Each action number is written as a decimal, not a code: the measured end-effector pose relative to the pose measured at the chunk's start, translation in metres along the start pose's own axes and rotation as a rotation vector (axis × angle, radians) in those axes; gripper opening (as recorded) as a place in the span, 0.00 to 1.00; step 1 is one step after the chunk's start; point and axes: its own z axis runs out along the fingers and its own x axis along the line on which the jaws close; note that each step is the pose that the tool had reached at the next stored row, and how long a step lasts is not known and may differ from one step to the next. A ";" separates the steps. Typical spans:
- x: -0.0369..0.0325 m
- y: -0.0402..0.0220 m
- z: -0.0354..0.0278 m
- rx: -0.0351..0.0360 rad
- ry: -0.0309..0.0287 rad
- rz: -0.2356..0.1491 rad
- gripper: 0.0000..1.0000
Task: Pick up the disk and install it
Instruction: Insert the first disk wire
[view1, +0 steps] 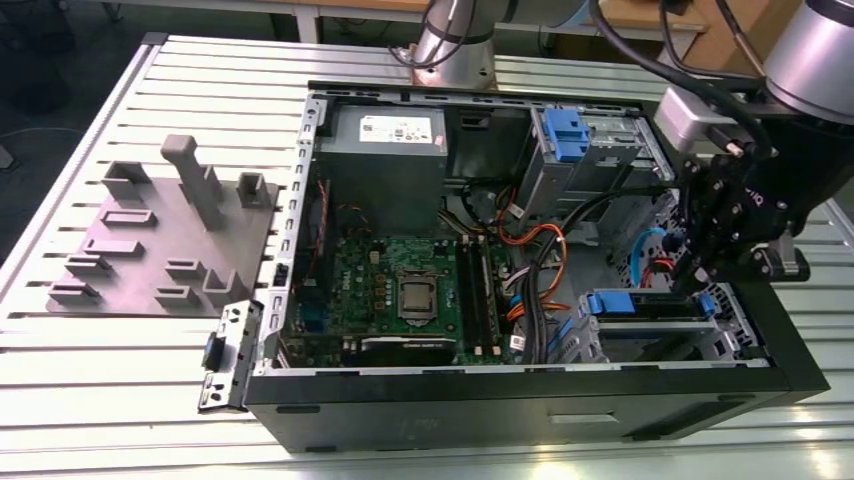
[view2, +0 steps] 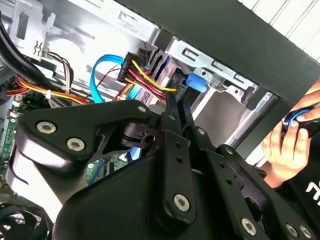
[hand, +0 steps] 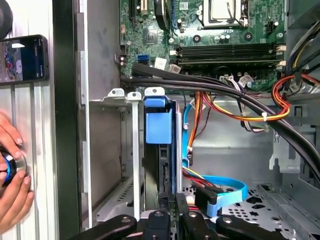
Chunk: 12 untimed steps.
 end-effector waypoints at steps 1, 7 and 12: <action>0.0005 0.0016 0.0002 0.0031 0.0000 0.000 0.16; 0.0022 0.0065 0.0028 0.0252 -0.0010 -0.005 0.16; 0.0029 0.0114 0.0042 0.0444 -0.0015 -0.008 0.16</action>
